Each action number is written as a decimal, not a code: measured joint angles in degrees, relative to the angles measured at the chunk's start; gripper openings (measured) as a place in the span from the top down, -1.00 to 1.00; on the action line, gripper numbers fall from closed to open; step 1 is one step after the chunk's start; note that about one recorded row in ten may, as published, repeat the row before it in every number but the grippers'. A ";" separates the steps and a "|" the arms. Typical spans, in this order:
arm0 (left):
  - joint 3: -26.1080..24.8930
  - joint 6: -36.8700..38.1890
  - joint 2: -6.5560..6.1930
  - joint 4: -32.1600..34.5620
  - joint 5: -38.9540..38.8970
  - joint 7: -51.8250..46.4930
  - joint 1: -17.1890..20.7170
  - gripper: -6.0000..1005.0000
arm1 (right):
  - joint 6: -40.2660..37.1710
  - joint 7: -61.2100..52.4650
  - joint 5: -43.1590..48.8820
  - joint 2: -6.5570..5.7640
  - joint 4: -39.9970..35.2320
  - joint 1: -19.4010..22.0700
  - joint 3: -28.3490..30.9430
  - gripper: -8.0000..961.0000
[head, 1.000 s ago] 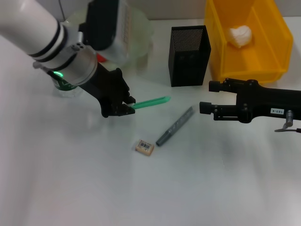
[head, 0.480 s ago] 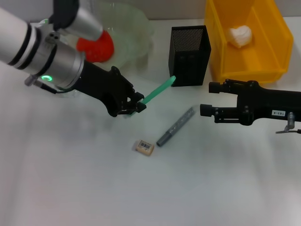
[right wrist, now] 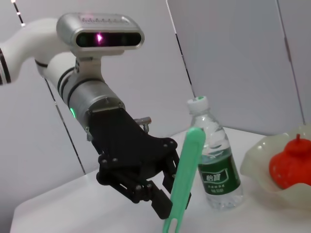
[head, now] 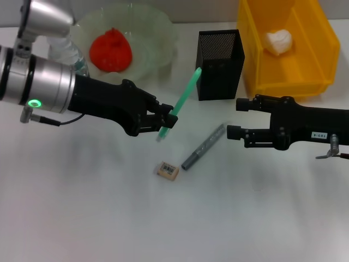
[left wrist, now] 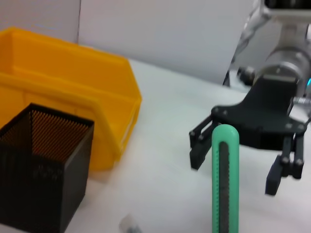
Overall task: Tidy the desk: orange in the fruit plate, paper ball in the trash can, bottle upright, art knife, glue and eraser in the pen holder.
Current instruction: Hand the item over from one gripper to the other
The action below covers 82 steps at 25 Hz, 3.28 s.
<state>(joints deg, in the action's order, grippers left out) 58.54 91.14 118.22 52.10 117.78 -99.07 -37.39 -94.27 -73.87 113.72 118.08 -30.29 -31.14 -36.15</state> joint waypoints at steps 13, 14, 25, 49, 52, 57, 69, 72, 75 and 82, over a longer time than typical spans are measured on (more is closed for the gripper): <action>-0.50 0.97 -0.08 -4.41 -8.63 0.91 2.96 0.56 | -2.27 1.85 -0.61 0.60 0.93 -0.41 0.17 -0.73; -0.51 1.01 -0.08 -4.44 -8.96 0.91 3.16 0.56 | -2.27 1.90 -0.61 0.67 0.97 -0.47 0.13 -0.73; -0.53 1.99 0.08 -5.24 -11.07 0.35 3.68 0.55 | -2.38 4.58 -0.61 0.62 0.96 -0.28 0.20 -0.72; -6.25 6.17 -0.19 -7.99 -13.28 0.17 4.86 0.54 | -2.58 8.57 -0.61 0.77 1.45 -0.13 0.17 -0.72; -6.43 6.17 -0.17 -8.28 -13.83 -0.27 4.92 0.54 | -2.58 9.81 -0.61 0.82 2.07 -0.35 0.19 -0.72; -6.68 6.16 -0.14 -8.87 -14.42 -0.54 4.92 0.53 | -2.47 11.96 -0.91 0.83 3.01 -0.55 0.21 -0.72; -12.80 6.50 -0.02 -16.68 -18.34 1.27 5.87 0.53 | -2.45 18.23 -5.14 0.92 7.16 -0.56 0.07 -0.73; -12.83 6.67 0.13 -18.40 -21.25 1.99 6.93 0.52 | -2.24 20.84 -6.27 0.95 9.28 -0.58 0.06 -0.72; -12.84 6.86 0.13 -21.47 -24.24 3.28 7.63 0.52 | -2.03 24.80 -7.54 1.04 12.31 -0.75 0.01 -0.72; -12.92 6.59 0.30 -27.76 -26.70 6.21 7.84 0.52 | -1.64 32.88 -10.44 1.23 18.41 -0.87 0.33 -0.73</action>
<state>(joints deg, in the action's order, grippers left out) 45.62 97.72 118.52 24.34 91.08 -92.86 -29.54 -95.92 -41.00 103.28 119.31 -11.87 -32.01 -35.81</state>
